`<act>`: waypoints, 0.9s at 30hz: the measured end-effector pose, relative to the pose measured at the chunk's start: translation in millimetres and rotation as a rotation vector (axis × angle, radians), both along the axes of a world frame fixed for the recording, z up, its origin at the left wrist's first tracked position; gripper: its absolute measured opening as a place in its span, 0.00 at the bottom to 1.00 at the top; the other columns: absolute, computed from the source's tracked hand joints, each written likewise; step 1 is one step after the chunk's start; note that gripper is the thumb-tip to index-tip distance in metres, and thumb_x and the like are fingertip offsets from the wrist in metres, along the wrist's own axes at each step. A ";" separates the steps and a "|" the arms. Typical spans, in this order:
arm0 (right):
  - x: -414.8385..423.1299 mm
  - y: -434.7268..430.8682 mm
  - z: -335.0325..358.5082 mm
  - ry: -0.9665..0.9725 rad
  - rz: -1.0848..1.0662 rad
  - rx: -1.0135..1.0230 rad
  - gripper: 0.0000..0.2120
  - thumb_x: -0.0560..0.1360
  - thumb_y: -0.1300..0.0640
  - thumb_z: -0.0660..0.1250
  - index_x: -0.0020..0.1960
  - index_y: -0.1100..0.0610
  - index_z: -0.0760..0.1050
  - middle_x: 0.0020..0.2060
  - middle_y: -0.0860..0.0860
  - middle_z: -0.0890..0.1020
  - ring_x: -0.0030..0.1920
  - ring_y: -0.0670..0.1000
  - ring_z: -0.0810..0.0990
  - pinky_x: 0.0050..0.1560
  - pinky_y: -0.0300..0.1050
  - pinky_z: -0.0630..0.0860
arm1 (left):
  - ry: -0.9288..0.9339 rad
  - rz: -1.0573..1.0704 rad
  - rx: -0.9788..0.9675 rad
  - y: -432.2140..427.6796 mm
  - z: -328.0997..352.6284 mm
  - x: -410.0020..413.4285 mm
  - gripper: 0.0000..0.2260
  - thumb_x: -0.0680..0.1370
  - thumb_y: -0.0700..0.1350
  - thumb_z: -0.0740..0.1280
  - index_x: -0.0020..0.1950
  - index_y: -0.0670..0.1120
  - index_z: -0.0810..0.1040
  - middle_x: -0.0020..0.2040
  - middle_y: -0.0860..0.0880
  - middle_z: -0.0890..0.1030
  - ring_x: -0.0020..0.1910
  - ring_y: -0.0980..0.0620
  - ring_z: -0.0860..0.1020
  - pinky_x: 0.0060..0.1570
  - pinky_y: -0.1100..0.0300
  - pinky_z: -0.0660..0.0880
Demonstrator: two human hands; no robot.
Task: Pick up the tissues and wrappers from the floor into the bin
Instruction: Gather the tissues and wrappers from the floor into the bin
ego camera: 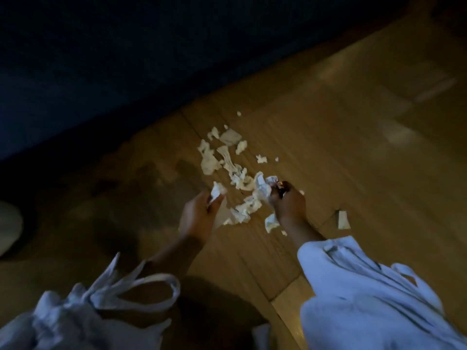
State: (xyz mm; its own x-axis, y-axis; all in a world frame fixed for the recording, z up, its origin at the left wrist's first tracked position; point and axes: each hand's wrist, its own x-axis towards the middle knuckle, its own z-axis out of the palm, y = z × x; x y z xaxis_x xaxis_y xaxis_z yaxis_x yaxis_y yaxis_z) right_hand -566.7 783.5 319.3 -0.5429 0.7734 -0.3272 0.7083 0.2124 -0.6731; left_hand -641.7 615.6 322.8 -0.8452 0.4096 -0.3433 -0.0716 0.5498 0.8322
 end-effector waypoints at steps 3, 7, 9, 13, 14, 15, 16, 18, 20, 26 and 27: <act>-6.3 -22.1 105.4 0.077 0.052 -0.004 0.13 0.78 0.54 0.60 0.54 0.63 0.76 0.48 0.62 0.82 0.50 0.60 0.80 0.44 0.43 0.70 | -0.003 0.025 0.028 -18.6 96.5 9.0 0.14 0.78 0.58 0.59 0.45 0.49 0.75 0.37 0.52 0.76 0.37 0.55 0.75 0.39 0.56 0.73; -3.4 -55.9 203.8 0.169 0.179 -0.060 0.14 0.78 0.54 0.60 0.54 0.64 0.76 0.48 0.62 0.82 0.50 0.60 0.80 0.43 0.41 0.69 | 0.000 0.103 0.082 -49.2 182.4 28.0 0.15 0.78 0.57 0.58 0.57 0.50 0.75 0.49 0.51 0.79 0.44 0.57 0.78 0.42 0.63 0.75; 0.7 -72.6 234.1 0.195 0.213 -0.102 0.15 0.78 0.54 0.60 0.55 0.64 0.76 0.49 0.62 0.82 0.51 0.60 0.79 0.44 0.41 0.68 | 0.012 0.172 0.107 -66.9 211.6 37.7 0.13 0.79 0.55 0.59 0.56 0.49 0.75 0.46 0.52 0.79 0.39 0.57 0.77 0.35 0.68 0.71; 2.1 -109.3 270.4 0.223 0.250 -0.206 0.16 0.78 0.52 0.60 0.58 0.61 0.75 0.53 0.61 0.81 0.51 0.59 0.79 0.48 0.47 0.72 | 0.018 0.256 0.141 -111.3 248.7 45.3 0.13 0.78 0.57 0.59 0.47 0.49 0.75 0.40 0.47 0.78 0.35 0.54 0.76 0.34 0.56 0.74; -0.4 -120.2 276.0 0.227 0.271 -0.220 0.16 0.78 0.52 0.60 0.58 0.62 0.75 0.53 0.61 0.81 0.51 0.59 0.78 0.48 0.46 0.70 | 0.006 0.286 0.155 -123.6 255.1 44.4 0.14 0.77 0.57 0.60 0.45 0.48 0.75 0.40 0.45 0.78 0.35 0.50 0.77 0.37 0.52 0.76; -3.7 -128.4 279.1 0.235 0.283 -0.227 0.16 0.79 0.52 0.60 0.58 0.62 0.75 0.53 0.61 0.81 0.52 0.59 0.78 0.47 0.44 0.69 | 0.003 0.294 0.158 -133.1 259.0 43.0 0.15 0.77 0.57 0.59 0.45 0.47 0.74 0.40 0.44 0.78 0.35 0.49 0.77 0.37 0.52 0.76; -8.1 -139.0 282.8 0.237 0.301 -0.225 0.16 0.79 0.52 0.60 0.57 0.63 0.75 0.52 0.61 0.81 0.52 0.59 0.78 0.47 0.43 0.68 | 0.013 0.294 0.149 -144.0 261.6 41.7 0.15 0.77 0.57 0.59 0.45 0.46 0.74 0.40 0.43 0.78 0.33 0.50 0.76 0.35 0.54 0.75; -17.8 -165.7 290.6 0.227 0.342 -0.219 0.16 0.79 0.51 0.59 0.55 0.64 0.75 0.48 0.60 0.80 0.49 0.58 0.78 0.45 0.42 0.67 | 0.043 0.308 0.125 -169.7 265.0 37.5 0.15 0.78 0.57 0.58 0.45 0.46 0.74 0.38 0.45 0.78 0.30 0.54 0.75 0.29 0.61 0.73; -32.1 -196.7 295.1 0.211 0.385 -0.232 0.17 0.79 0.49 0.58 0.53 0.63 0.75 0.42 0.57 0.78 0.38 0.53 0.76 0.37 0.41 0.69 | 0.064 0.342 0.108 -197.4 269.1 29.6 0.14 0.78 0.56 0.58 0.43 0.48 0.73 0.36 0.48 0.77 0.29 0.56 0.75 0.26 0.65 0.70; -94.9 -307.8 297.2 0.242 0.494 -0.263 0.16 0.79 0.49 0.57 0.58 0.60 0.73 0.43 0.53 0.78 0.40 0.49 0.74 0.41 0.41 0.70 | 0.039 0.428 0.097 -301.4 281.0 -20.5 0.13 0.78 0.57 0.59 0.46 0.49 0.75 0.42 0.47 0.80 0.37 0.52 0.79 0.33 0.62 0.74; -105.5 -326.7 297.6 0.245 0.517 -0.266 0.16 0.79 0.49 0.57 0.60 0.59 0.72 0.46 0.52 0.77 0.44 0.49 0.73 0.45 0.42 0.69 | 0.037 0.443 0.109 -319.9 283.2 -29.4 0.12 0.78 0.57 0.59 0.45 0.50 0.75 0.42 0.46 0.80 0.39 0.51 0.80 0.35 0.61 0.74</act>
State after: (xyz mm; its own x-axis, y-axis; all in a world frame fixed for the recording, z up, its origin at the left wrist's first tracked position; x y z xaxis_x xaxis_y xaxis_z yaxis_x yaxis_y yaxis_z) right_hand -672.2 456.8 616.9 -0.9083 0.3001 -0.2915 0.3778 0.2890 -0.8796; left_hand -671.0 295.7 606.0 -0.9579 0.0380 -0.2846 -0.2493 0.3820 0.8899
